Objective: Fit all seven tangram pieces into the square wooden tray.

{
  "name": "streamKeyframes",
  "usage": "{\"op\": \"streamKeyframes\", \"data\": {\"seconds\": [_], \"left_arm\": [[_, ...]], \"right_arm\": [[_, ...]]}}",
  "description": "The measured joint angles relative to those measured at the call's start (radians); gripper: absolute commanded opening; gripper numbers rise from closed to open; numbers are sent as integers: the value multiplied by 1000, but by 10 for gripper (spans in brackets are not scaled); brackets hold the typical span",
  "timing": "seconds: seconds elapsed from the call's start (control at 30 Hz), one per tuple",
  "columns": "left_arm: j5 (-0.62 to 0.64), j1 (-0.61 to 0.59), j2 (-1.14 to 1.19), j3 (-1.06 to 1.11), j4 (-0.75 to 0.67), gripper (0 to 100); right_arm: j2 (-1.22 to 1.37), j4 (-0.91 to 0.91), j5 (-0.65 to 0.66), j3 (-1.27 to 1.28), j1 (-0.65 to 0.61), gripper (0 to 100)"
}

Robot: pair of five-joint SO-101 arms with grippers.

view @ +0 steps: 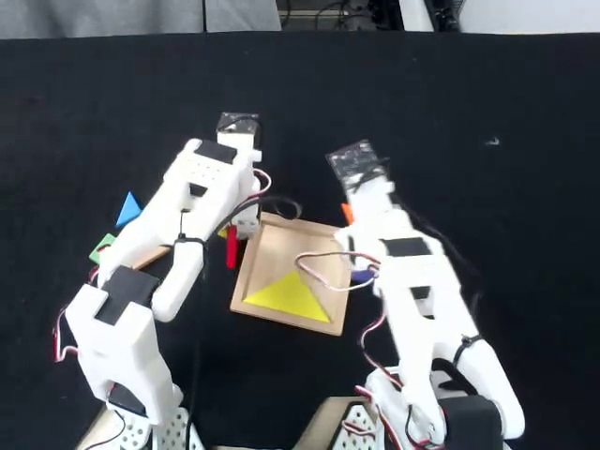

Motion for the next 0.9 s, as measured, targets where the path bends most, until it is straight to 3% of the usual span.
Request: {"op": "streamKeyframes", "data": {"seconds": [0.13,0.27,0.4,0.57,0.9], "left_arm": [[-31,5,-95,-48,163,29],[-141,69,-204,-8,189,30],[-152,157,-293,147,103,30],[-117,178,-362,342,-68,30],[-64,138,-361,374,-189,30]], "right_arm": [[0,46,-2,6,44,11],[0,66,-31,34,54,11],[0,72,-31,54,54,11],[0,72,-31,71,52,11],[18,97,3,69,20,11]]}}
